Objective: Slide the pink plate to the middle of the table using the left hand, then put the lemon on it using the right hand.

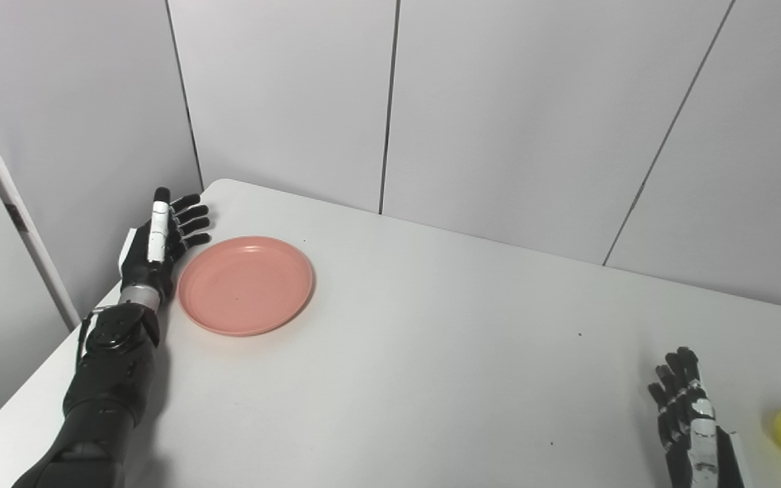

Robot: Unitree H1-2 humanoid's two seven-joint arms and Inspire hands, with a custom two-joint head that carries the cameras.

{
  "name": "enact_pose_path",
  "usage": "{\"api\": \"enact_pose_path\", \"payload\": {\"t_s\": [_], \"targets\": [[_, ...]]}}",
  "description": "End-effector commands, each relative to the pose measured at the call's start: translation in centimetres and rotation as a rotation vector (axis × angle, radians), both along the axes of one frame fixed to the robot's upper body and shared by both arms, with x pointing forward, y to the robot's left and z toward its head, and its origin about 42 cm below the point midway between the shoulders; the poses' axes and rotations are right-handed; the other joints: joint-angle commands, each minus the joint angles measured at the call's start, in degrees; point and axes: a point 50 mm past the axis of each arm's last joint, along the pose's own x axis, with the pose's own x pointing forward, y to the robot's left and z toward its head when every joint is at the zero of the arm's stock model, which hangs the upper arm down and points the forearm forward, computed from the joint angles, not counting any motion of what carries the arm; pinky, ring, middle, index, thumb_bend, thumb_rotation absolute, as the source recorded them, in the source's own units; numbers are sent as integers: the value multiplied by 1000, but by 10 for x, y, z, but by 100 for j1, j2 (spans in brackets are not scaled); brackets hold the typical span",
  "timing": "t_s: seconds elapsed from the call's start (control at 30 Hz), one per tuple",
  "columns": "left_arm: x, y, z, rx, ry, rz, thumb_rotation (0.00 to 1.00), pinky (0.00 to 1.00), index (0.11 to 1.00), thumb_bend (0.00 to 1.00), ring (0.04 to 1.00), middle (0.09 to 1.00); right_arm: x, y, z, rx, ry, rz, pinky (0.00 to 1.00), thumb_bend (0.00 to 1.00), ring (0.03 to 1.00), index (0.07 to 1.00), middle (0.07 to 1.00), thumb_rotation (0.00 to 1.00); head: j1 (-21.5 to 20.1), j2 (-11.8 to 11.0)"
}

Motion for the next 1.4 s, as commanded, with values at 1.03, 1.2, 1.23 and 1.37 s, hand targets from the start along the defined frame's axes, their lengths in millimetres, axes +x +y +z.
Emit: {"api": "enact_pose_path", "payload": {"t_s": [1.03,1.2,1.23,1.37], "targets": [[-22,-97,35,29,-47,-195,955,649,696,838,734,742,-29,6,-47,27,151,-11,1000,738,1000,1000,1000,980,-105,62],[-18,-110,39,29,-49,-218,955,616,692,864,720,732,-28,7,-47,23,154,-15,1000,759,1000,1000,1000,977,-124,57],[-18,-113,39,32,-49,-222,956,604,688,869,716,730,-28,8,-47,22,153,-14,1000,757,1000,1000,1000,981,-132,60],[-14,-123,41,61,-48,-246,965,593,685,886,710,730,-29,9,-46,20,151,-16,1000,749,1000,1000,1000,986,-150,75]]}}
